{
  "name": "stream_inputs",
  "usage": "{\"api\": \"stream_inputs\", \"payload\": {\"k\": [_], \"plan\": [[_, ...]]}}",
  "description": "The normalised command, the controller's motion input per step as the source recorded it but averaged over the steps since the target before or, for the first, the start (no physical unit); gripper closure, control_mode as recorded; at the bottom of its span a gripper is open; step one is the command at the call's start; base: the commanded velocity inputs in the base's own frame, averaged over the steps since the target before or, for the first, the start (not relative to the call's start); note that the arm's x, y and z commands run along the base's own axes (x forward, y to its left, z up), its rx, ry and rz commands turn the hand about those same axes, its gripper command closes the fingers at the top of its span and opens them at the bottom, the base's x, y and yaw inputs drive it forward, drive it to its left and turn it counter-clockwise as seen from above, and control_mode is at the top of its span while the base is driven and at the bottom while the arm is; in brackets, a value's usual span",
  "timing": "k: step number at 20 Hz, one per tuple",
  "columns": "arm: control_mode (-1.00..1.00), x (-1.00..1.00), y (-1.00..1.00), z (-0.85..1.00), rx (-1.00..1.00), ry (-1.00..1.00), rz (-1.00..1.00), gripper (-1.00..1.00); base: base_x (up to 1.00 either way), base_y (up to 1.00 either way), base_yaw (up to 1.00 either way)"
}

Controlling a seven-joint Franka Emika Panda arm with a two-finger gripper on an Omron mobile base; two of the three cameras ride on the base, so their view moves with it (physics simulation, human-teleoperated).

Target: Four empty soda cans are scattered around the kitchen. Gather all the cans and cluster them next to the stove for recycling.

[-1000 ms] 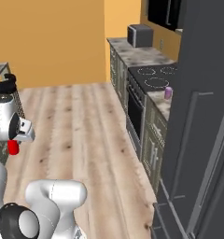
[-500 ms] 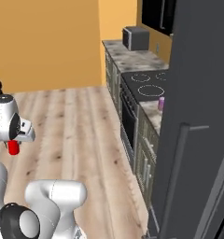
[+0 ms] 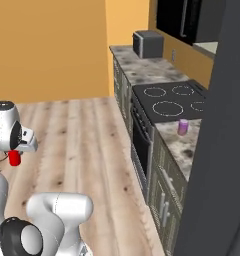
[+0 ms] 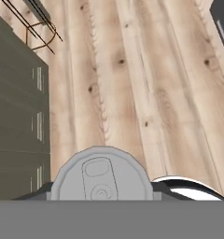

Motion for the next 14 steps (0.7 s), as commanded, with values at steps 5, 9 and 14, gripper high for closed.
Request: {"api": "stream_inputs", "payload": {"k": [5, 9, 14], "plan": [[1.0, 0.0, 0.0, 0.0, 0.0, 0.0, 0.0, 1.0, 0.75, 0.04, -0.01], [1.0, 0.0, 0.0, 0.0, 0.0, 0.0, 0.0, 1.0, 0.75, 0.03, -0.05], [1.0, 0.0, 0.0, 0.0, 0.0, 0.0, 0.0, 1.0, 0.75, 0.04, -0.05]]}}
